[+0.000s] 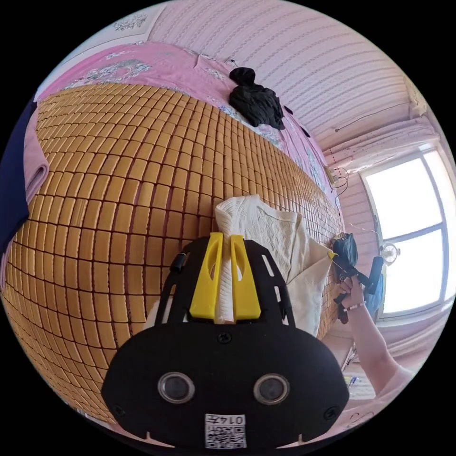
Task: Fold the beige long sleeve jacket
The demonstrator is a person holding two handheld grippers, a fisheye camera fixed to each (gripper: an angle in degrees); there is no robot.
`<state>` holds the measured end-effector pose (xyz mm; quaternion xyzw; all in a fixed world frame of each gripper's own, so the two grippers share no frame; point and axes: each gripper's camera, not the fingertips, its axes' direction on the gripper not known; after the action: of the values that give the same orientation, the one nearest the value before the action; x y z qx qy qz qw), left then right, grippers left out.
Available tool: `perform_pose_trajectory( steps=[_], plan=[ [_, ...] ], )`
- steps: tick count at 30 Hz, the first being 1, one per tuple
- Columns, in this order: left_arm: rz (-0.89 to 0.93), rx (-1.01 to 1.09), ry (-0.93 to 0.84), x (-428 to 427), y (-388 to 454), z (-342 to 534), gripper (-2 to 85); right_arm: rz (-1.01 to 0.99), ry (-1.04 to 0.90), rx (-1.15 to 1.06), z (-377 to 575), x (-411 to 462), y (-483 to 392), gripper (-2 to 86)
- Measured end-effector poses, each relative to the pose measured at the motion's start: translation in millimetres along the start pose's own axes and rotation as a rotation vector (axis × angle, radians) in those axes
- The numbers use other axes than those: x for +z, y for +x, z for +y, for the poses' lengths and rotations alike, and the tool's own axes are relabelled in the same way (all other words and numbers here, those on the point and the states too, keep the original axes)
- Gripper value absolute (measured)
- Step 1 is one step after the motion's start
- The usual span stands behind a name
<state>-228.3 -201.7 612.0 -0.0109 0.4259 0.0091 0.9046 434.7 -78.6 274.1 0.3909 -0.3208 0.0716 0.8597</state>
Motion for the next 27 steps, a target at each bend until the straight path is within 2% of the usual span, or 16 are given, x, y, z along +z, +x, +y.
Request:
perform_pose_trajectory(
  steps=[3, 5, 8, 10, 12, 14, 20, 22, 24, 25, 27],
  plan=[
    [0.117, 0.154, 0.066, -48, 11, 34, 0.7, -0.142, 0.119, -0.049, 36, -50, 9, 1.0],
    [0.145, 0.243, 0.092, -79, 13, 70, 0.6, -0.168, 0.160, -0.088, 69, -77, 12, 0.9],
    [0.196, 0.342, 0.057, -115, 8, 149, 0.6, -0.180, 0.131, -0.169, 135, -105, 12, 0.8],
    [0.166, 0.302, -0.026, -123, -8, 219, 0.2, -0.119, 0.051, -0.140, 175, -104, 18, 0.6],
    [0.062, 0.254, -0.066, -122, -21, 265, -0.5, 0.019, -0.085, -0.032, 219, -87, 32, 0.7],
    [-0.009, 0.169, -0.107, -119, -33, 297, -0.7, 0.078, -0.158, 0.012, 239, -75, 34, 0.8],
    [-0.013, 0.120, -0.076, -89, -16, 329, 3.4, -0.002, -0.216, 0.067, 247, -24, 4, 6.6],
    [-0.009, 0.078, -0.092, -60, -5, 322, 7.3, -0.035, -0.279, 0.025, 243, 1, -17, 6.9],
    [-0.012, 0.059, -0.112, -36, 7, 316, 8.7, -0.057, -0.333, -0.161, 241, 35, -63, 6.1],
    [-0.048, 0.062, -0.125, -18, 15, 314, 8.8, -0.034, -0.354, -0.218, 242, 44, -76, 5.9],
    [-0.107, 0.073, -0.186, 14, 22, 314, 7.4, 0.143, -0.414, -0.410, 252, 82, -114, 5.1]
  ],
)
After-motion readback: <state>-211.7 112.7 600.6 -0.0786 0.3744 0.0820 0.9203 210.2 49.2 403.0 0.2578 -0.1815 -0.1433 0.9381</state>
